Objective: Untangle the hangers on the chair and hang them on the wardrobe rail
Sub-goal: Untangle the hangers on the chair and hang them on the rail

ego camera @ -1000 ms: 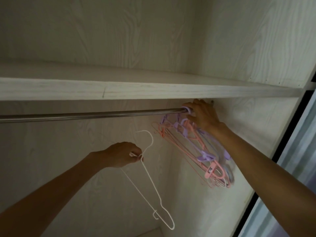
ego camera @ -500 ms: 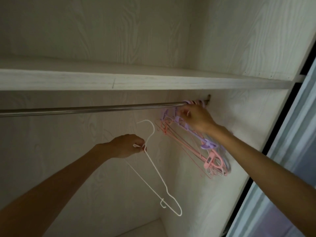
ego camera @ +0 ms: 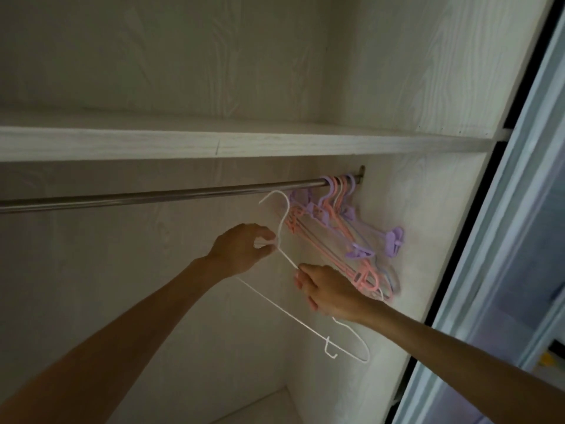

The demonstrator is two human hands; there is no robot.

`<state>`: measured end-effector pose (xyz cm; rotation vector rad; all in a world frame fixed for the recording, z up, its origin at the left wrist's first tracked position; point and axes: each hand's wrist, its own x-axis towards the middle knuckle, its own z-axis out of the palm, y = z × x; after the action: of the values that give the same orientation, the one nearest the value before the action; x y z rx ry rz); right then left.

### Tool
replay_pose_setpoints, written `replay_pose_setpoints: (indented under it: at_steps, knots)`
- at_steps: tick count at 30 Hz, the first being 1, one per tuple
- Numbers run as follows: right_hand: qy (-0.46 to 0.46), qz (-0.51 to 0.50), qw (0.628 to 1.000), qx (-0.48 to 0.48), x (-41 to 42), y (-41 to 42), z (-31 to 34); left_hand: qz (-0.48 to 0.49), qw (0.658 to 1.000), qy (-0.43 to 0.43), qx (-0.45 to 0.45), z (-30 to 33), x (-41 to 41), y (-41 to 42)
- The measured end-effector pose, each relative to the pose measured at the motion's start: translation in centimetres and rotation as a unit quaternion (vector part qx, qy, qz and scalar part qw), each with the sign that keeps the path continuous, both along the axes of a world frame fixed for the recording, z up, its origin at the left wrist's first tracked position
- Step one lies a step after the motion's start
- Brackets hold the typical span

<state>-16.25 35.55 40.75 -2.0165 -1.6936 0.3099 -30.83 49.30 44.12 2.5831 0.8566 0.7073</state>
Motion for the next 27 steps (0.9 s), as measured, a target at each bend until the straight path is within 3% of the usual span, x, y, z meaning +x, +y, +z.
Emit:
replay_pose_setpoints:
  at_steps: [3, 5, 7, 10, 15, 19, 21, 24, 27]
  knots:
    - [-0.019, -0.070, 0.993, 0.091, 1.0, 0.0, 0.6, 0.110, 0.971, -0.094, 0.190, 2.1, -0.4, -0.3]
    - [-0.033, -0.104, 0.987, 0.119, 1.7, 0.6, 2.0, 0.138, 0.959, -0.078, 0.234, 3.4, -0.7, 0.5]
    - [-0.070, -0.136, 0.981, 0.122, 2.1, 1.7, 3.6, 0.159, 0.965, 0.037, 0.204, 4.1, -1.0, 1.5]
    - [-0.118, -0.158, 0.979, 0.049, 2.3, 3.9, 4.7, 0.192, 0.942, 0.177, 0.210, 4.2, -0.7, 2.0]
    - [-0.145, -0.182, 0.972, -0.032, 2.3, 5.9, 2.8, 0.197, 0.937, 0.180, 0.227, 4.4, -0.6, 1.7]
    - [-0.144, -0.177, 0.973, -0.028, 2.6, 6.2, 2.0, 0.174, 0.944, 0.186, 0.208, 5.2, -1.3, 2.0]
    - [-0.152, -0.171, 0.973, 0.033, 2.8, 6.4, 3.2, 0.167, 0.946, 0.188, 0.205, 5.4, -1.4, 1.9]
    - [-0.160, -0.143, 0.956, 0.198, 3.5, 7.3, 6.6, 0.173, 0.944, 0.191, 0.206, 5.3, -1.2, 1.5]
    - [-0.215, -0.086, 0.951, 0.206, 4.9, 10.0, 9.0, 0.185, 0.941, 0.193, 0.209, 5.0, -1.1, 1.3]
